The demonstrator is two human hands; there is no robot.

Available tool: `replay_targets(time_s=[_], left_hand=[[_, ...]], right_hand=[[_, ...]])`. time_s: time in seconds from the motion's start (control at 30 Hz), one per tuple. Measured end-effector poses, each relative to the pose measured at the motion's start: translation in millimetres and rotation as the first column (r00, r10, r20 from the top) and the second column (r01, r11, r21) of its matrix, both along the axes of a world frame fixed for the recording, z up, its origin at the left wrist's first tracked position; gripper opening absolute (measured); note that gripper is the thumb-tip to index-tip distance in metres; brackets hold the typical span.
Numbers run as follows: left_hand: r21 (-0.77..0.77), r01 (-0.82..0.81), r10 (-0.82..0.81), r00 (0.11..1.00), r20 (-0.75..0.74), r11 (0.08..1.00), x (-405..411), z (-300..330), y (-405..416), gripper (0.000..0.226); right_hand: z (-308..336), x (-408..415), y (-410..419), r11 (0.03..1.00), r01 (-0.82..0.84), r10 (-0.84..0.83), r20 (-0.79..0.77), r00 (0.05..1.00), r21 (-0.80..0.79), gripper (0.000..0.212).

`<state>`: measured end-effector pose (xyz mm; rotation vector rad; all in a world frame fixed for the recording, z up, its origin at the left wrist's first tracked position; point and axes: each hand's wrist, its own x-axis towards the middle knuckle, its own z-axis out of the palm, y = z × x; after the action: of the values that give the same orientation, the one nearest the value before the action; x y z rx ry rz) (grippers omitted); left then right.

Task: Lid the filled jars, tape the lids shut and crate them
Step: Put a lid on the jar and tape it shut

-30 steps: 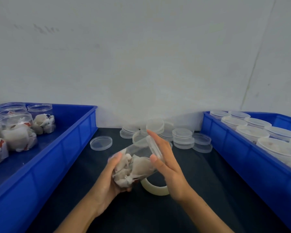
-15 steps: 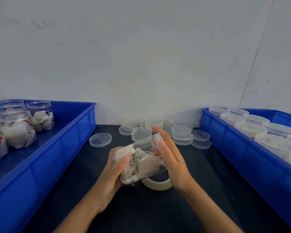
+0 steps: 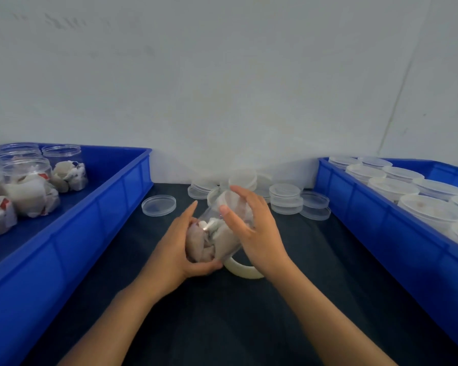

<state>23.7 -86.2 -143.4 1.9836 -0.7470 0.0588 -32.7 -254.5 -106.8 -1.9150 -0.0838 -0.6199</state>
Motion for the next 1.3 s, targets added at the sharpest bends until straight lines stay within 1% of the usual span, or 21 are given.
replay_targets(time_s=[0.1, 0.17, 0.2, 0.27, 0.3, 0.37, 0.43, 0.53, 0.57, 0.6, 0.67, 0.7, 0.77, 0.8, 0.83, 0.9, 0.93, 1.03, 1.1, 1.2, 1.3], left_hand=[[-0.030, -0.070, 0.072, 0.995, 0.067, 0.997, 2, -7, -3, 0.095], [-0.064, -0.155, 0.157, 0.987, 0.023, 0.986, 2, -11, -3, 0.084], [-0.071, -0.191, 0.192, 0.981, -0.002, 0.979, 3, -13, -3, 0.081], [-0.089, -0.232, 0.231, 0.973, -0.024, 0.969, 4, -15, -4, 0.081], [-0.097, -0.241, 0.239, 0.970, -0.031, 0.966, 3, -15, -5, 0.083], [-0.102, -0.259, 0.255, 0.965, -0.057, 0.960, 4, -15, -7, 0.085], [-0.112, -0.271, 0.262, 0.961, -0.090, 0.956, 6, -15, -7, 0.085], [-0.087, -0.273, 0.262, 0.958, -0.119, 0.958, 6, -19, -10, 0.084], [-0.086, -0.282, 0.270, 0.955, -0.126, 0.956, 3, -20, -12, 0.089], [-0.095, -0.319, 0.313, 0.947, -0.078, 0.943, -2, -18, -14, 0.101], [-0.180, -0.413, 0.445, 0.869, 0.215, 0.893, -12, -8, -16, 0.120], [-0.240, -0.424, 0.488, 0.762, 0.427, 0.873, -15, -2, -17, 0.115], [-0.265, -0.366, 0.435, 0.536, 0.723, 0.892, -20, 8, -17, 0.089], [-0.211, -0.326, 0.354, 0.486, 0.799, 0.922, -24, 10, -19, 0.079], [-0.114, -0.304, 0.255, 0.478, 0.841, 0.946, -28, 10, -24, 0.075], [0.093, -0.262, 0.066, 0.540, 0.839, 0.961, -37, 8, -32, 0.073], [0.147, -0.238, 0.015, 0.569, 0.822, 0.960, -40, 7, -35, 0.068], [0.146, -0.124, -0.010, 0.727, 0.687, 0.982, -46, 13, -34, 0.044], [0.120, -0.106, 0.020, 0.825, 0.565, 0.987, -45, 17, -31, 0.056], [0.227, -0.202, 0.077, 0.884, 0.461, 0.953, -42, 14, -27, 0.078], [0.246, -0.217, 0.116, 0.922, 0.369, 0.945, -38, 11, -28, 0.075]], right_hand=[[3, 2, -1, 0.990, -0.110, 0.111, -0.002, 0.994, 0.086, 0.061], [2, 2, -8, 0.984, -0.119, 0.127, -0.054, 0.990, 0.131, 0.046], [2, 1, -13, 0.992, -0.097, 0.105, -0.103, 0.989, 0.080, 0.036], [-6, -4, -25, 0.978, -0.052, 0.004, -0.232, 0.973, -0.203, 0.030], [-12, -7, -32, 0.930, -0.066, -0.044, -0.286, 0.957, -0.362, 0.032], [-24, -15, -41, 0.799, -0.143, -0.091, -0.354, 0.931, -0.584, 0.039], [-32, -22, -45, 0.666, -0.173, -0.137, -0.346, 0.928, -0.726, 0.036], [-33, -25, -46, 0.526, -0.056, -0.239, -0.211, 0.948, -0.849, 0.028], [-33, -25, -45, 0.542, -0.013, -0.254, -0.178, 0.951, -0.841, 0.029], [-34, -25, -44, 0.619, 0.035, -0.264, -0.165, 0.950, -0.785, 0.030], [-37, -25, -40, 0.852, 0.114, -0.245, -0.197, 0.949, -0.511, 0.032], [-36, -27, -38, 0.939, 0.129, -0.207, -0.222, 0.953, -0.320, 0.033], [-33, -28, -34, 0.996, 0.088, -0.082, -0.215, 0.973, 0.019, 0.031], [-29, -29, -33, 0.991, 0.038, -0.013, -0.197, 0.980, 0.125, 0.029], [-24, -31, -34, 0.980, -0.031, 0.067, -0.181, 0.981, 0.197, 0.029], [-15, -36, -35, 0.937, -0.210, 0.263, -0.169, 0.950, 0.281, 0.033], [-11, -39, -35, 0.906, -0.300, 0.361, -0.178, 0.915, 0.298, 0.035], [-1, -46, -35, 0.825, -0.483, 0.552, -0.234, 0.800, 0.294, 0.037], [2, -49, -38, 0.803, -0.538, 0.593, -0.250, 0.765, 0.256, 0.039], [5, -50, -42, 0.798, -0.567, 0.602, -0.261, 0.755, 0.203, 0.042], [4, -52, -46, 0.766, -0.596, 0.643, -0.261, 0.720, 0.242, 0.046]])
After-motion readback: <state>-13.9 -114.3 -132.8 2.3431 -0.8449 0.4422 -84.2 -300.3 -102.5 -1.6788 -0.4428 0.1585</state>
